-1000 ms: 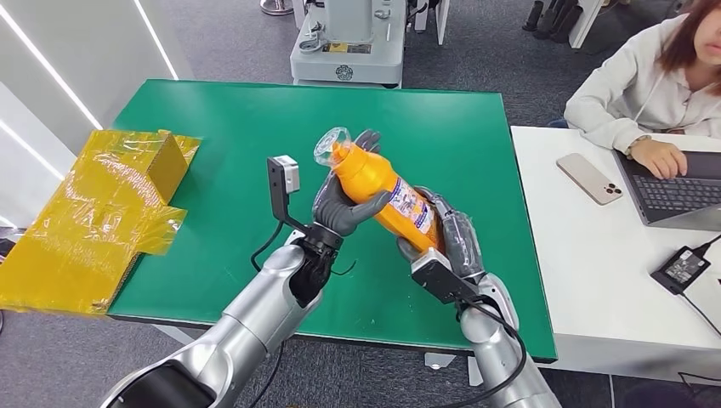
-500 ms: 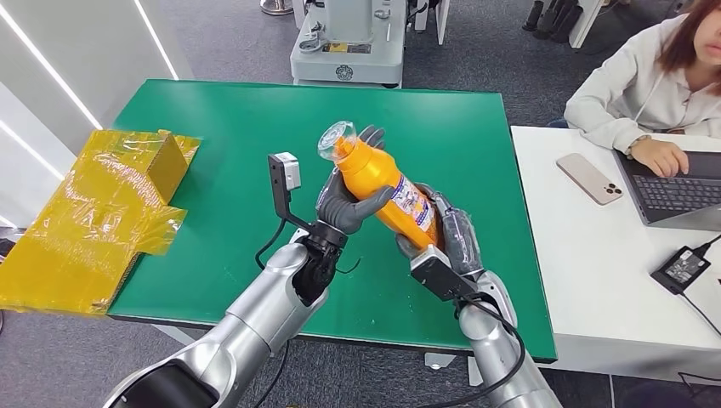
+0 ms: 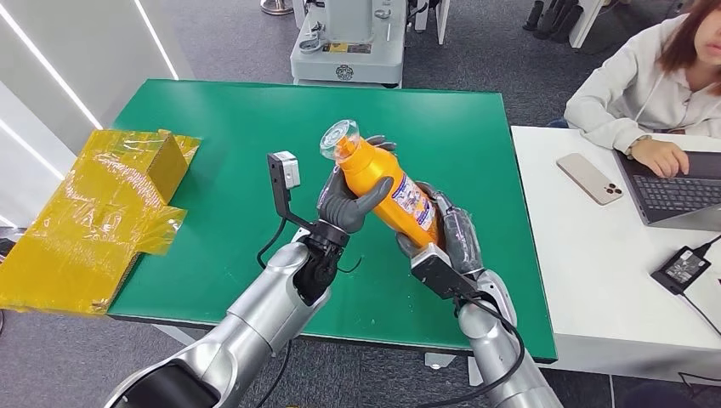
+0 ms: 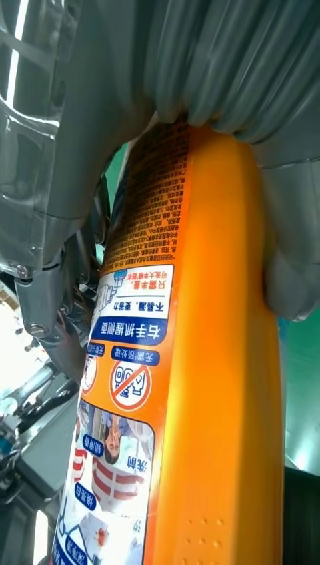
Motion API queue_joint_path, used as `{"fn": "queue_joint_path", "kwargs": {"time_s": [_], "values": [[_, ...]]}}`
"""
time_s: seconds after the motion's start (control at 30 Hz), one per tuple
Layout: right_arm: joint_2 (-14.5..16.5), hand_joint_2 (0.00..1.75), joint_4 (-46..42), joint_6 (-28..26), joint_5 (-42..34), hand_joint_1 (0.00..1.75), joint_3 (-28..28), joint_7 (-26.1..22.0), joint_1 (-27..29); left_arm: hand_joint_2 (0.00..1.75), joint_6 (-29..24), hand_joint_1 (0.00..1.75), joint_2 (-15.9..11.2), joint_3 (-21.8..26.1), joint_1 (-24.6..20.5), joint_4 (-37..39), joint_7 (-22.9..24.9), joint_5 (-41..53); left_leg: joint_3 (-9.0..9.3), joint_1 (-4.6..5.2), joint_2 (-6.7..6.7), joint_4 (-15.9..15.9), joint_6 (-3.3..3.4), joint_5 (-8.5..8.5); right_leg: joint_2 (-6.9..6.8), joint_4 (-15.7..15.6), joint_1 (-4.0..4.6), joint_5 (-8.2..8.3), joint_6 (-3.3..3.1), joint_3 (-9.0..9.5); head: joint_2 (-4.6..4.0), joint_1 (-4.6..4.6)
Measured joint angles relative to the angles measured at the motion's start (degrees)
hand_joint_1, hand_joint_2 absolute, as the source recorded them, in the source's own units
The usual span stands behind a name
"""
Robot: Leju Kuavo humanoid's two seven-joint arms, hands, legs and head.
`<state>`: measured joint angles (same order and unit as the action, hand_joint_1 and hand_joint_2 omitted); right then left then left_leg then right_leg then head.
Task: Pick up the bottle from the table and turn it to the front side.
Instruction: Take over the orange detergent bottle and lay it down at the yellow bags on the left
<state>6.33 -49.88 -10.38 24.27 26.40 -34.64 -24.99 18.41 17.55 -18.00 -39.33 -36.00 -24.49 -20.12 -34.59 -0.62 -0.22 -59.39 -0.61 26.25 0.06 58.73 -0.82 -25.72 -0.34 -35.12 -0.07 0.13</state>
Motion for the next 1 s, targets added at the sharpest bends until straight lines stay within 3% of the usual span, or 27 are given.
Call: {"fn": "queue_joint_path", "kwargs": {"time_s": [0.33, 0.47, 0.73, 1.0], "values": [[0.21, 1.75, 0.27, -1.02, 0.43, 1.71, -0.52, -0.18, -0.06, 1.75, 0.39, 1.75, 0.1, -0.11, -0.16, 0.02, 0.37, -1.29, 0.01, 0.0, 0.01, -0.01, 0.0, 0.0, 0.01, 0.0, 0.0, 0.0, 0.0, 0.0, 0.0, 0.01], [0.21, 1.75, 0.17, -1.18, 0.43, 0.0, -0.88, -0.2, 0.02, 1.75, 0.44, 1.75, 0.17, -0.19, -0.18, 0.02, 0.42, -1.35, 0.01, 0.0, 0.01, -0.01, 0.0, 0.0, 0.02, 0.0, 0.0, 0.0, 0.0, -0.01, 0.0, 0.01], [0.21, 1.75, -0.93, -1.72, 0.16, 0.0, -1.33, 0.13, 0.79, 1.75, -0.09, 1.75, 0.27, -1.86, -0.2, 0.02, -0.34, -0.24, 0.01, 0.0, 0.04, -0.01, 0.0, 0.0, 0.04, 0.0, 0.0, 0.0, 0.0, -0.01, 0.0, 0.01], [0.21, 1.75, -4.02, -0.69, -2.0, 0.0, -1.76, -0.16, 2.85, 1.75, -4.17, 1.75, -0.12, -2.55, -0.19, -0.22, -2.23, 2.44, 0.0, 0.0, 0.03, 0.0, 0.0, 0.0, 0.03, 0.0, 0.0, 0.0, 0.0, -0.01, 0.0, 0.0]]}}
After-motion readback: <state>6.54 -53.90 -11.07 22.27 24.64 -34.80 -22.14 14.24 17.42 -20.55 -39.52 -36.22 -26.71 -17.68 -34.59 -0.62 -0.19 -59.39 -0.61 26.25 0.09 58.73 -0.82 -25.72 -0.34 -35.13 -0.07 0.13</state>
